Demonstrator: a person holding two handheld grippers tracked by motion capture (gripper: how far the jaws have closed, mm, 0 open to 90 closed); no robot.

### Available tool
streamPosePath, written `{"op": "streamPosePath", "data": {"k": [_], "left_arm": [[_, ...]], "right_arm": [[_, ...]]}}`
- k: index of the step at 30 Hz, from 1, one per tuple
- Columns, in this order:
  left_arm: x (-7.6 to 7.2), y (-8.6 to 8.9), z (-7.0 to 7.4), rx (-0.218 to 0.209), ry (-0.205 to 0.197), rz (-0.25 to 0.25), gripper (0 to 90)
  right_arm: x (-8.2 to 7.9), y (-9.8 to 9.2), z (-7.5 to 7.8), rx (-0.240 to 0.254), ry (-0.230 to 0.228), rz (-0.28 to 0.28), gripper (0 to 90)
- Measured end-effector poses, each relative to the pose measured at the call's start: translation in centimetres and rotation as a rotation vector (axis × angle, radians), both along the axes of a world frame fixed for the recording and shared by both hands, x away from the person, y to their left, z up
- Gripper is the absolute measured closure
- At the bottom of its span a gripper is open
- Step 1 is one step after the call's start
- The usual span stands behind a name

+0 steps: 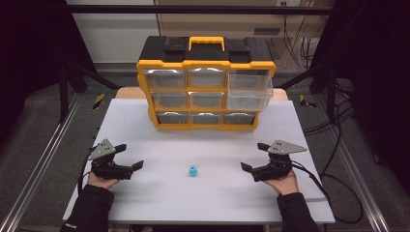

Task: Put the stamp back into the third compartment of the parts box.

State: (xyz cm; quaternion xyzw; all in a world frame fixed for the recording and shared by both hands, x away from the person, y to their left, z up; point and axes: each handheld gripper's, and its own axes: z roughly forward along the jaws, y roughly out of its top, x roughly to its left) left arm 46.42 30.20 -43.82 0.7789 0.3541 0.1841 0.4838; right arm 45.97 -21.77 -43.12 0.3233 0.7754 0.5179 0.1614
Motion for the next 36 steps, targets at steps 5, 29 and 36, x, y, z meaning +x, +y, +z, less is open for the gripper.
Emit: {"op": "streamPosePath", "data": {"k": [5, 29, 36], "left_arm": [[0.0, 0.1, 0.1, -0.004, -0.002, 0.003, 1.4], [0.0, 0.1, 0.1, 0.0, -0.003, 0.006, 1.4], [0.0, 0.1, 0.1, 0.003, -0.001, 0.008, 1.4]], "right_arm": [[0.2, 1.6, -0.2, -0.029, 0.024, 0.03, 0.5], [0.8, 8.0, -0.7, -0.14, 0.078, 0.113, 0.6], [0.9, 9.5, -1.0, -0.157, 0.085, 0.137, 0.7]]}}
